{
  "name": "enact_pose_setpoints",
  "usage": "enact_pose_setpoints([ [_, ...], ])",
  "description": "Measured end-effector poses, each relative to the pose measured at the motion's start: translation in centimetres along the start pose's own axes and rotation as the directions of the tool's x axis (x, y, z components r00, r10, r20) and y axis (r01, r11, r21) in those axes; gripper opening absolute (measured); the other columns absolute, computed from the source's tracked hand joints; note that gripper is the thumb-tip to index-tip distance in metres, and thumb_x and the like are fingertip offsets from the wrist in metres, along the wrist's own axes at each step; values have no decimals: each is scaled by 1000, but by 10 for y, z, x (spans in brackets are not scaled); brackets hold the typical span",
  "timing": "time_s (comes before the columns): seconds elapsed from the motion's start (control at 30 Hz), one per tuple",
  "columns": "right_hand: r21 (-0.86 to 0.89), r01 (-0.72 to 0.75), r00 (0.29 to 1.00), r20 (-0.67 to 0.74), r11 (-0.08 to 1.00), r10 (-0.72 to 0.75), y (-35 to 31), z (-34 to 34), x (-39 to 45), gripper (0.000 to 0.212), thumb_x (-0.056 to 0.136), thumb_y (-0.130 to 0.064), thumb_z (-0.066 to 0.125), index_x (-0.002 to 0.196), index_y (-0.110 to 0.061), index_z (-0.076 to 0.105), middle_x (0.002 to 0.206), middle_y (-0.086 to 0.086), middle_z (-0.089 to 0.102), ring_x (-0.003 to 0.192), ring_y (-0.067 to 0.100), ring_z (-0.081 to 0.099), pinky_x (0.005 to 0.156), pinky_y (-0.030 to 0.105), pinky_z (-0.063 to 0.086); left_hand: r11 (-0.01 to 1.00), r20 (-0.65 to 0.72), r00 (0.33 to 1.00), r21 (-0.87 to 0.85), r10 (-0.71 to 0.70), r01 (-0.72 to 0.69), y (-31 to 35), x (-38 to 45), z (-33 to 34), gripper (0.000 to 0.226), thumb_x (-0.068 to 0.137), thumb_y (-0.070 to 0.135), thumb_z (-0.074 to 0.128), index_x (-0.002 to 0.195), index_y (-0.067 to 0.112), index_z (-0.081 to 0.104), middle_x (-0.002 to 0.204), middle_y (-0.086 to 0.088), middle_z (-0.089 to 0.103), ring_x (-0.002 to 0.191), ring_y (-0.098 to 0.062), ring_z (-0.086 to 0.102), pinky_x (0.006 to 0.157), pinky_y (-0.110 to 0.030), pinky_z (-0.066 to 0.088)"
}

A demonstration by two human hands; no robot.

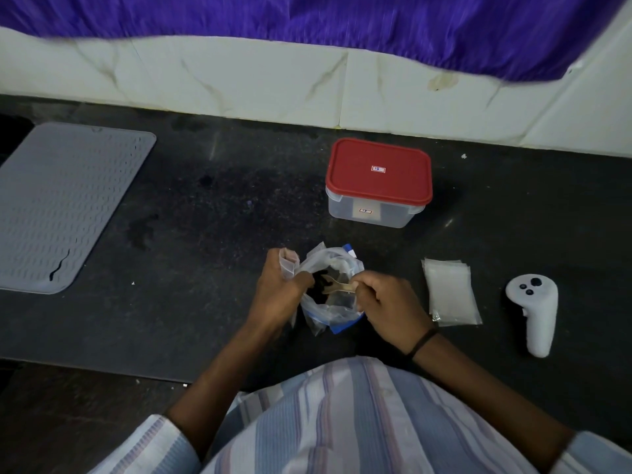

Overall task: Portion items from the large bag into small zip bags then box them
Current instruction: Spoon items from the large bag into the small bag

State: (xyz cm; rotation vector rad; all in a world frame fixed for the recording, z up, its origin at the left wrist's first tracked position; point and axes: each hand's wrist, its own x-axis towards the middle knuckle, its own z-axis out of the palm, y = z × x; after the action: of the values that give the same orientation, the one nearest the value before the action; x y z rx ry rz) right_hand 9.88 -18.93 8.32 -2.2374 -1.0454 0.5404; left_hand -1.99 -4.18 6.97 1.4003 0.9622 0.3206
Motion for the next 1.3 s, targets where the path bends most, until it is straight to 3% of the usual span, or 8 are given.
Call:
enact_pose_setpoints([
  [0.17, 98, -60, 992, -105, 993, 71, 2, 2, -2, 19, 95, -15, 53, 90, -20, 71, 76, -7, 68, 67, 1, 61, 61, 11, 46, 994, -35, 999, 109, 13, -9, 0, 0, -2, 40, 81, 16, 73, 112, 23, 50, 108, -4, 60, 99, -18, 62, 80, -36, 55],
  [0.33, 176, -92, 980, -161, 980, 121, 6, -9, -10, 20, 94, -13, 54, 85, -21, 70, 66, -8, 63, 61, 7, 60, 56, 23, 51, 989, -58, 995, 132, 78, -70, 4, -5, -5, 56, 65, 55, 77, 107, 33, 48, 107, -1, 65, 100, -18, 65, 86, -41, 57],
  [0.5, 291, -102, 954, -243, 951, 176, -1, -29, -29, 22, 93, -11, 55, 81, -23, 70, 57, -4, 60, 52, 7, 56, 51, 27, 49, 906, -163, 910, 259, 382, -334, 15, -15, -11, 41, 80, 28, 79, 105, 28, 47, 98, 3, 60, 89, -9, 60, 75, -26, 53],
  [0.6, 401, -65, 942, -278, 914, 189, -17, -47, -38, 22, 93, -9, 54, 83, -20, 71, 57, 5, 60, 49, 10, 54, 49, 30, 48, 829, -98, 857, 330, 506, -452, 22, -20, -11, 45, 78, 21, 81, 105, 29, 46, 93, 10, 56, 84, -2, 56, 68, -11, 45],
  [0.77, 504, 87, 940, -328, 859, 97, -51, -75, -41, 20, 93, -10, 56, 83, -17, 72, 52, 1, 57, 46, 8, 51, 43, 23, 43, 723, 46, 799, 397, 600, -566, 22, -18, -4, 49, 77, 20, 80, 104, 35, 42, 94, 11, 55, 85, -1, 56, 69, -9, 42],
  [1.07, -105, 330, 893, -289, 938, -346, -73, -71, -30, 18, 88, -20, 55, 85, -17, 72, 61, -7, 62, 52, 9, 54, 49, 25, 44, 585, 127, 696, 448, 707, -676, 24, -17, 4, 52, 74, 17, 80, 104, 36, 41, 90, 6, 56, 80, -5, 53, 72, -9, 38],
  [1.2, -500, 518, 776, -67, 694, -628, -79, -67, -32, 22, 87, -10, 48, 89, -13, 70, 69, 0, 61, 57, 16, 53, 51, 26, 43, 600, 127, 699, 421, 704, -680, 22, -18, 8, 37, 76, 24, 72, 105, 18, 50, 90, 0, 58, 80, -12, 55, 72, -15, 42],
  [1.3, -644, 517, 684, -84, 563, -724, -77, -70, -36, 26, 93, -6, 47, 99, -11, 73, 72, 2, 62, 59, 18, 50, 53, 28, 37, 643, 95, 720, 380, 688, -665, 25, -18, 9, 35, 75, 31, 67, 104, 21, 49, 90, 5, 57, 79, -11, 57, 70, -22, 46],
])
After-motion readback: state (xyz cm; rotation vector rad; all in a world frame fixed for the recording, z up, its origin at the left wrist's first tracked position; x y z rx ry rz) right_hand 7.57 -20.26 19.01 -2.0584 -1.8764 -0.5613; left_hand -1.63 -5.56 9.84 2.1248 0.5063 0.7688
